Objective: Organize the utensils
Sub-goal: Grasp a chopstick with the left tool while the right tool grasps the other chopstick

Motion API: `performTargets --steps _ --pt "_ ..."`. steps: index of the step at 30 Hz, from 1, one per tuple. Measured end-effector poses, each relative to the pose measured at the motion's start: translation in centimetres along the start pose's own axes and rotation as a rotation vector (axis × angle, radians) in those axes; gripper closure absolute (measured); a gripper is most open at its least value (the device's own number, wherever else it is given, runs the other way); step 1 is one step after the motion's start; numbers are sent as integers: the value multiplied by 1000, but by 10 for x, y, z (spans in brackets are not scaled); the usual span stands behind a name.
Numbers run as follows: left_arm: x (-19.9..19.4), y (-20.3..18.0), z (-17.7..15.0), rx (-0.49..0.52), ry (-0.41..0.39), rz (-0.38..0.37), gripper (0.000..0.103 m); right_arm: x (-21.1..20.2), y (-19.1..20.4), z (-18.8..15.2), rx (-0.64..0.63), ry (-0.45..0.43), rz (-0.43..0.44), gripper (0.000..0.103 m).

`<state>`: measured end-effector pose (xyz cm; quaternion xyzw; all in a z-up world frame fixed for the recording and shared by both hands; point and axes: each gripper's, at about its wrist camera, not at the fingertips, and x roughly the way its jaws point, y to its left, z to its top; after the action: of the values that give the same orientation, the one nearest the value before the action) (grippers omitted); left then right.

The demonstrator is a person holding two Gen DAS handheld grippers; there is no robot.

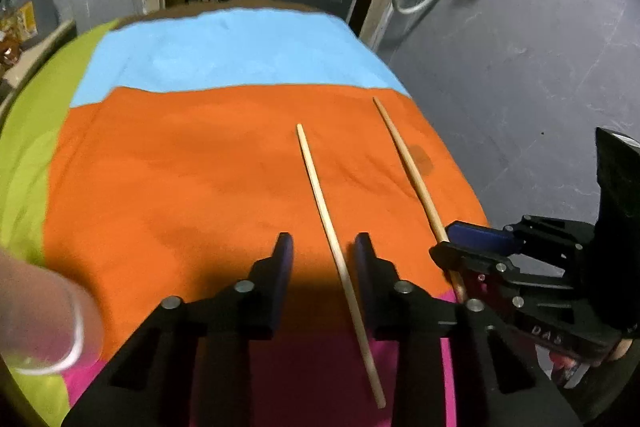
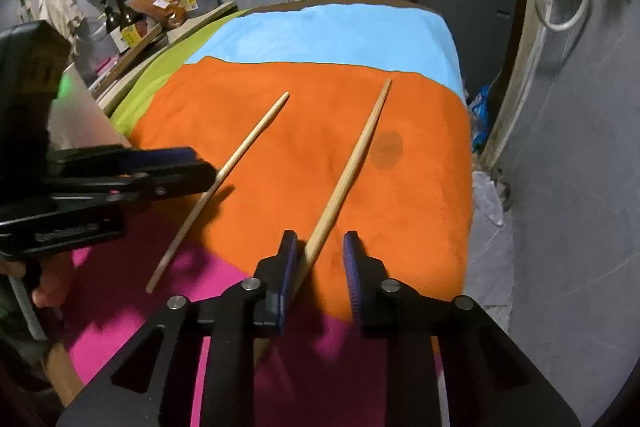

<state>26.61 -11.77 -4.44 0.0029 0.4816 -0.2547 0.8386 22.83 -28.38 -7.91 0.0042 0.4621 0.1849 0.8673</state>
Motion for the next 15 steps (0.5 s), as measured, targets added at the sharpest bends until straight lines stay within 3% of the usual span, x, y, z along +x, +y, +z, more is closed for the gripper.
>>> performTargets --steps 3,9,15 --pt "7 3 6 -1 24 4 85 8 -1 8 16 4 -1 88" --pt "14 8 20 -31 74 -19 85 22 -16 29 127 10 34 88" --pt "15 1 22 -6 96 5 86 29 -29 39 224 15 86 90"
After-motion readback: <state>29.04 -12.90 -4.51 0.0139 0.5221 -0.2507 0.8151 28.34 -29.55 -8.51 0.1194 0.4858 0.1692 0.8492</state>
